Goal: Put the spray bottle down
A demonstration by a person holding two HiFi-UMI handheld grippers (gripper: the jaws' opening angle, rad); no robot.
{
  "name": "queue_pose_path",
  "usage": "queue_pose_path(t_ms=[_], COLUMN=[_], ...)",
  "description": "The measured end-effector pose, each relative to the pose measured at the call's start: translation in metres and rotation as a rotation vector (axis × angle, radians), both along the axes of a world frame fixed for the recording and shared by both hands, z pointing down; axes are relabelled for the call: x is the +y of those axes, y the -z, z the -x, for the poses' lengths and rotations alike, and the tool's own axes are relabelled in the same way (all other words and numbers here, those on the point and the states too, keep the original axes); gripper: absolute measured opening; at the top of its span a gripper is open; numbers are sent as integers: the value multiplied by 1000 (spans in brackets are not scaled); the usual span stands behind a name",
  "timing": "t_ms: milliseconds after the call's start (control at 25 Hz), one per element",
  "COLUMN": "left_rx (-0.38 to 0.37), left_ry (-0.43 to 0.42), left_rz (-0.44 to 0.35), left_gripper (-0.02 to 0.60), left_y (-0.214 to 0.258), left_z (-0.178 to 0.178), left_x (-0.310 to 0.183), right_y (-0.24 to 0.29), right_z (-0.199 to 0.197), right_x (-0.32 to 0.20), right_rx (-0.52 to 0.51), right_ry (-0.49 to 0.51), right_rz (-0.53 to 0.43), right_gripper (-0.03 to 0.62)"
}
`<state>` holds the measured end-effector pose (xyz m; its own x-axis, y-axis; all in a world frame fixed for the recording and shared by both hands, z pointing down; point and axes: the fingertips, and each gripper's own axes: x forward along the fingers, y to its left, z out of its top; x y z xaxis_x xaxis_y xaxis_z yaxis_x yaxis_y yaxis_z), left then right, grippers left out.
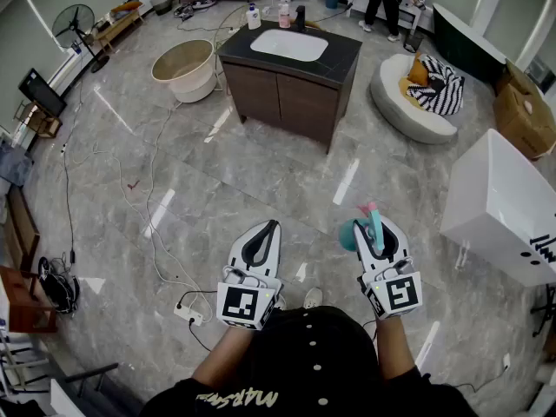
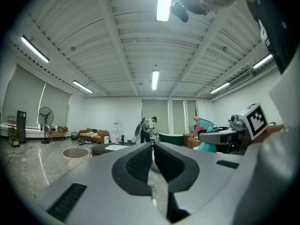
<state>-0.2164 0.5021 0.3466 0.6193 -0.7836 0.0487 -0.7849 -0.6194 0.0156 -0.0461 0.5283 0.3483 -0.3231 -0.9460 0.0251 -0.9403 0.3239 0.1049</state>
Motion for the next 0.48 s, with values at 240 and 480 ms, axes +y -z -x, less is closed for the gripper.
queue_pose_path(t_ms=[240, 480], left_rx=[-2, -8], left_ry=[5, 22], left_rz=[0, 2], left_gripper=[21, 21], left_y=[-3, -3], left_z=[-6, -11], left_x=[1, -2], right_y=[-1, 0], right_z=[-7, -13], right_x=[0, -5], right_rx=[-4, -21], right_ry=[4, 17], right_rz=[-7, -13], right_gripper=[126, 126])
